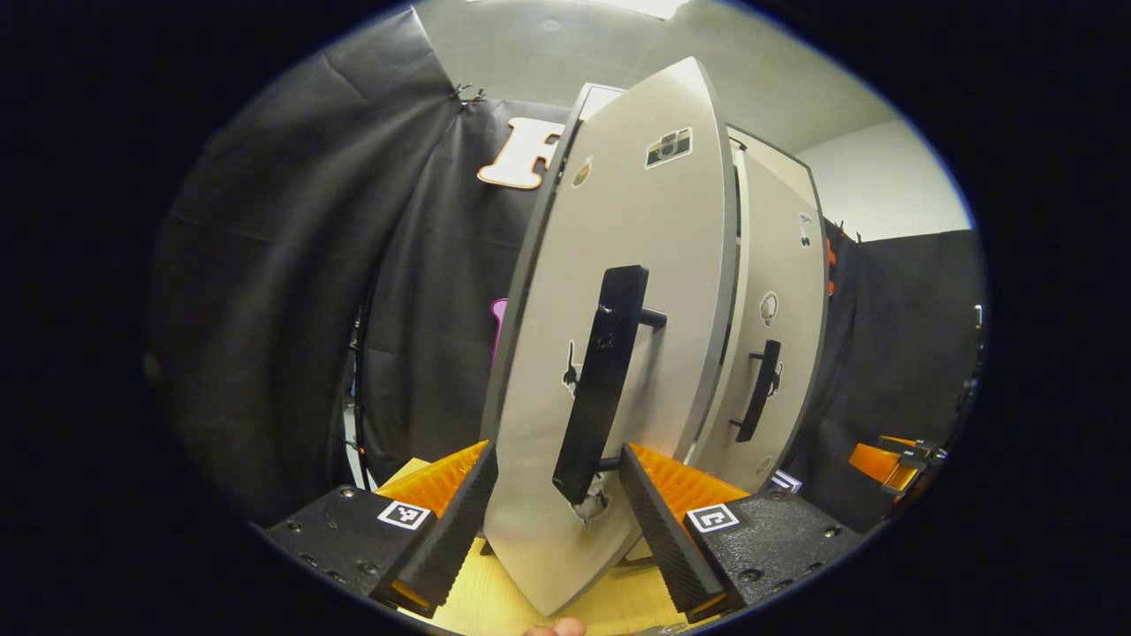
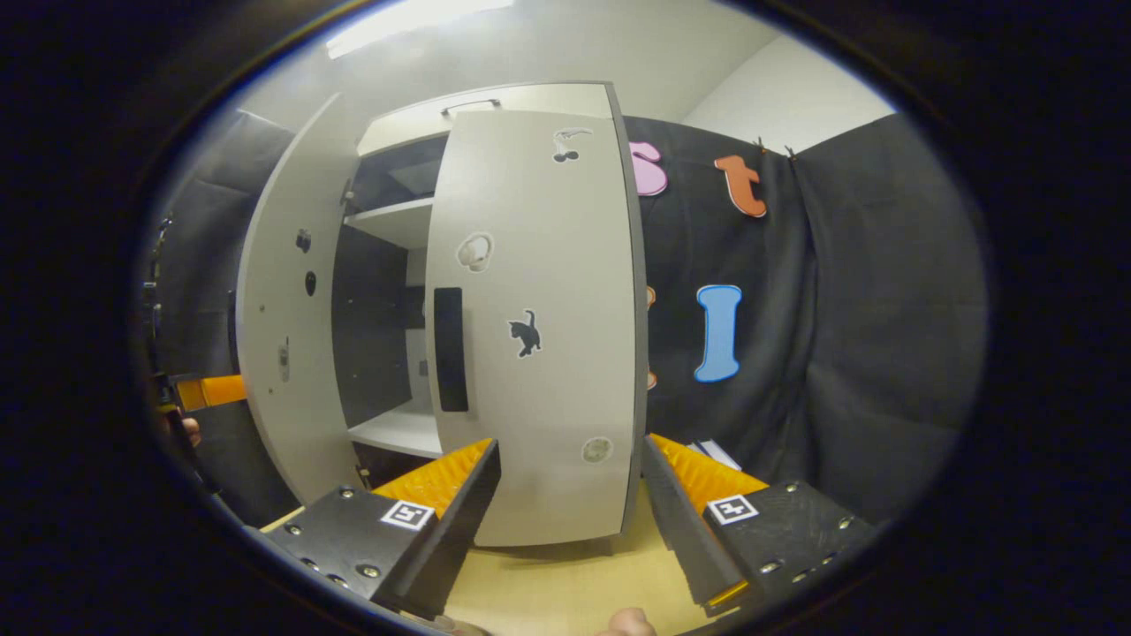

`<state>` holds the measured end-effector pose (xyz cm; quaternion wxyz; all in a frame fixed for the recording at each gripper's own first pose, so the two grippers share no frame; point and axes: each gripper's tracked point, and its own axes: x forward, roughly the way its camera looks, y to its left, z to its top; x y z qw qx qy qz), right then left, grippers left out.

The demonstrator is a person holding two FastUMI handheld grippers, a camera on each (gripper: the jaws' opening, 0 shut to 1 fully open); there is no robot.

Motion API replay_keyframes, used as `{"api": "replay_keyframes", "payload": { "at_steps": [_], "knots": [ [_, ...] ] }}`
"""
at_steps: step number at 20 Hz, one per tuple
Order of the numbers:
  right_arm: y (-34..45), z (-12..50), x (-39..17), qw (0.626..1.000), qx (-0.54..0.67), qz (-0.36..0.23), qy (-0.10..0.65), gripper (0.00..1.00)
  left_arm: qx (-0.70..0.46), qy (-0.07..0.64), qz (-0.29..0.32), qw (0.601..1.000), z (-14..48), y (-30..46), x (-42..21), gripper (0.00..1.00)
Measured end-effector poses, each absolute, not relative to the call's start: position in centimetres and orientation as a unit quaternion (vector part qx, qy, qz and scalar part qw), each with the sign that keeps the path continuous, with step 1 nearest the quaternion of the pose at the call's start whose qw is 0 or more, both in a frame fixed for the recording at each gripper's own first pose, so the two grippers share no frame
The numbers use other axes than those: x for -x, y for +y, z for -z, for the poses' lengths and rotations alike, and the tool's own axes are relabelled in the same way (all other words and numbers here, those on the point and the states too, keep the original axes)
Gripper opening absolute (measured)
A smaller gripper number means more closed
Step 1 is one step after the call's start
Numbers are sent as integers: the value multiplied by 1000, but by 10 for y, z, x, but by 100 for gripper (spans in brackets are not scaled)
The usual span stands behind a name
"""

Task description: Grasp the bottle in the cabinet with the left hand and place it on the coaster, then close the right door with the right hand and the left door with the left hand.

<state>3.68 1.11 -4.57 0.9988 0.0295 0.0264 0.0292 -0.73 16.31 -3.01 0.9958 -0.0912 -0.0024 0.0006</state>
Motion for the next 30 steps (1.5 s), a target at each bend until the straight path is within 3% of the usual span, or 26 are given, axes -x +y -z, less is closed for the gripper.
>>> {"api": "replay_keyframes", "payload": {
  "at_steps": [2,4,5,14,15,22,30],
  "knots": [
    [4,45,-37,999,-30,-21,26,93,95,-2,16,995,30,150,0,90],
    [-5,46,-38,999,-31,-14,28,97,102,-1,29,994,31,139,-8,90],
    [-9,46,-38,999,-31,-10,29,93,102,-2,34,994,31,134,-14,90],
    [-47,49,-31,999,-21,34,32,96,87,3,78,993,34,86,-66,94],
    [-53,49,-30,998,-21,40,32,93,84,3,80,993,34,82,-72,94],
    [-80,48,-29,997,-26,69,30,96,90,9,81,993,38,68,-92,94],
    [-82,46,-32,998,-29,59,27,96,88,8,77,993,36,56,-85,90]
  ]
}}
